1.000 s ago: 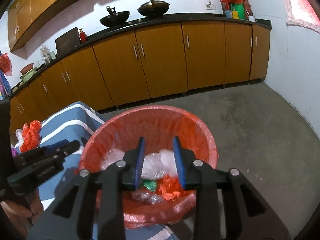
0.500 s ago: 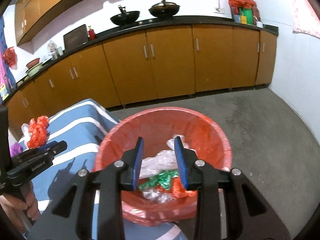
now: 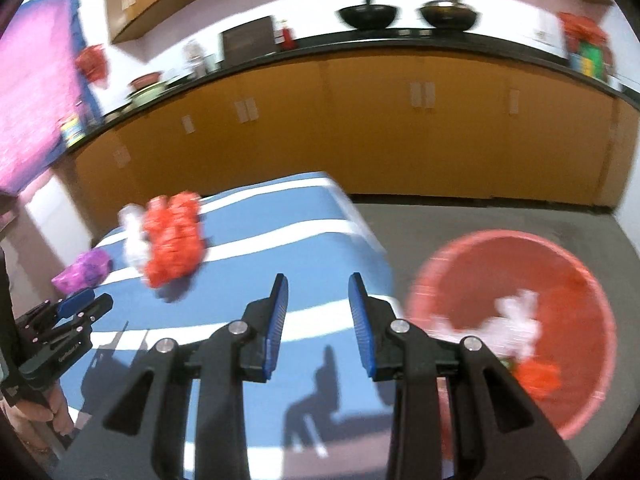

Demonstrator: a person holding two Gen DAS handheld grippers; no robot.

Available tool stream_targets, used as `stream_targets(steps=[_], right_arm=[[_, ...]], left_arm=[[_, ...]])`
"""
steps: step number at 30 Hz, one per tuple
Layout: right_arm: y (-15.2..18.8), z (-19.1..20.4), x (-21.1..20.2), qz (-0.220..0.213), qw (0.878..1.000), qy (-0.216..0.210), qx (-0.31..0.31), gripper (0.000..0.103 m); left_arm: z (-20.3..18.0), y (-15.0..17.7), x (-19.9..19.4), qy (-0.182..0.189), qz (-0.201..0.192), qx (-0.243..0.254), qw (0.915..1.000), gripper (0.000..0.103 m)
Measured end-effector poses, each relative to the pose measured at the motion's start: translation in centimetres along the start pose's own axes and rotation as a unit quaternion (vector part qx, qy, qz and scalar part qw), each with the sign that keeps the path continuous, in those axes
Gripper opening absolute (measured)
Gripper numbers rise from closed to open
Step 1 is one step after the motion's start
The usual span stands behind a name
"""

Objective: Collect trash
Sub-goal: 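Return to the table and grasp a twisted red bag with the right tool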

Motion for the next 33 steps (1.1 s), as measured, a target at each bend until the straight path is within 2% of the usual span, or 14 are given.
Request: stream_targets(steps=[6,11,14,20,21,22,23,25,33], right_arm=[[1.2,10.0,5.3,0.028,0.998,-0.06,-0.02,0.032],[1.5,14.2,8.9,0.04,0.997,-0.062,-0.022,0.032],[1.8,14.8,10.3,0.049,0.997,-0.061,-0.005,0.033],[3.1,15.6,12.7,0.073,0.996,-0.053,-0.017,0.033],[3.5,15.6,12.9,0.08,0.995,-0.055,-0.024,0.03],[3.8,15.7,13.0,0.084,0.994,-0.057,-0.029,0.02],[4.0,15.7,13.0,0.086,0.994,-0.06,-0.034,0.016],[4.2,15.5,12.5,0.081,0.994,-0.061,-0.042,0.011],[4.0,11.2,10.6,0.057,0.998,-0.019,-0.018,0.008]], left_arm=[[8.9,1.9,0.3,-0.063,0.009,-0.053,0.9966,0.044],[13.1,2.0,0.4,-0.089,-0.001,-0.088,0.9921,0.047],[15.0,1.8,0.8,-0.097,-0.01,-0.106,0.9895,0.048],[16.3,1.5,1.2,-0.104,-0.019,-0.121,0.987,0.054],[16.5,1.4,1.3,-0.104,-0.02,-0.123,0.9867,0.056],[16.7,1.3,1.4,-0.104,-0.022,-0.125,0.9864,0.058],[16.9,1.2,1.5,-0.105,-0.023,-0.127,0.9861,0.06],[17.2,1.0,1.7,-0.104,-0.024,-0.129,0.9858,0.061],[17.4,0.0,3.3,-0.103,-0.021,-0.129,0.9861,0.065]])
Point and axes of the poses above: each gripper's, at about its wrist camera, not at the fingertips, and x roughly the way its jaws point, z to its left, y to its underside, the point moved 9 cm from there along x, roughly the way its jaws point, and after that the axes turned 12 degrees about -z, right-handed, at the moved point
